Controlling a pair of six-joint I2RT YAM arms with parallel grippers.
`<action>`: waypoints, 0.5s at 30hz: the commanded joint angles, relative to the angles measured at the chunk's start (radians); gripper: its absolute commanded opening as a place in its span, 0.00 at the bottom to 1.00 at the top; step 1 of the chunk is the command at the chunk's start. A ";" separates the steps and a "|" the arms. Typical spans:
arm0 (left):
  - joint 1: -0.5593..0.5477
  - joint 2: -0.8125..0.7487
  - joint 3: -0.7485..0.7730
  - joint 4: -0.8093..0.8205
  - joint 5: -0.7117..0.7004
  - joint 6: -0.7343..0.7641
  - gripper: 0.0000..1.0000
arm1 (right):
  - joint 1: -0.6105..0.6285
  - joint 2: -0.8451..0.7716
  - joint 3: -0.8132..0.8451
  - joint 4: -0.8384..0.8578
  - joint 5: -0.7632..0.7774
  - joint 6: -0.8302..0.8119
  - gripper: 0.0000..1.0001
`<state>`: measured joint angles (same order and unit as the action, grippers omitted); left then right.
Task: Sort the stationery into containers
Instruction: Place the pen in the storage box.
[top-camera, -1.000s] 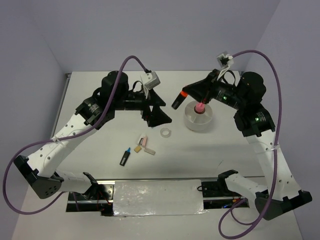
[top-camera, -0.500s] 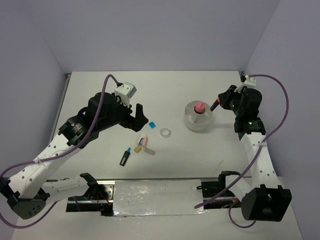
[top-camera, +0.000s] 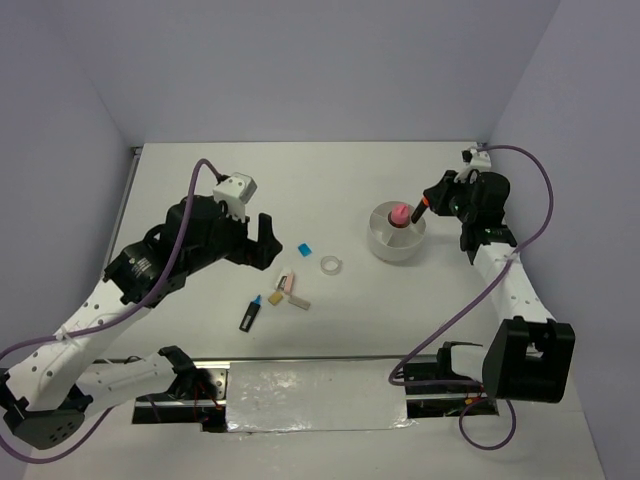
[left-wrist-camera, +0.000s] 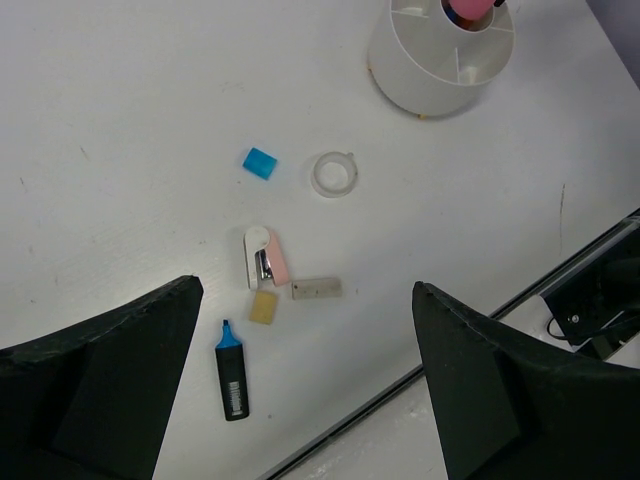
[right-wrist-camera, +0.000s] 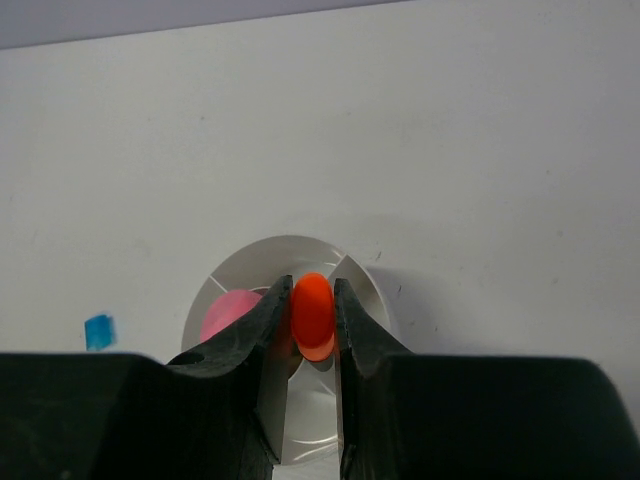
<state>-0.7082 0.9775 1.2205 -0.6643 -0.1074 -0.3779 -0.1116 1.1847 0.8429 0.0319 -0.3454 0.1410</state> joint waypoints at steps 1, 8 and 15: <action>0.003 -0.028 0.010 0.002 -0.005 -0.024 0.99 | -0.007 0.026 -0.004 0.085 -0.006 -0.027 0.06; 0.003 -0.034 -0.018 0.003 0.005 -0.044 0.99 | -0.007 0.072 -0.019 0.103 -0.020 -0.006 0.32; 0.004 -0.054 -0.073 0.020 0.009 -0.047 0.99 | -0.007 0.009 0.015 0.068 0.008 0.025 0.70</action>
<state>-0.7082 0.9417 1.1591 -0.6731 -0.1066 -0.4152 -0.1120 1.2465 0.8276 0.0673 -0.3523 0.1574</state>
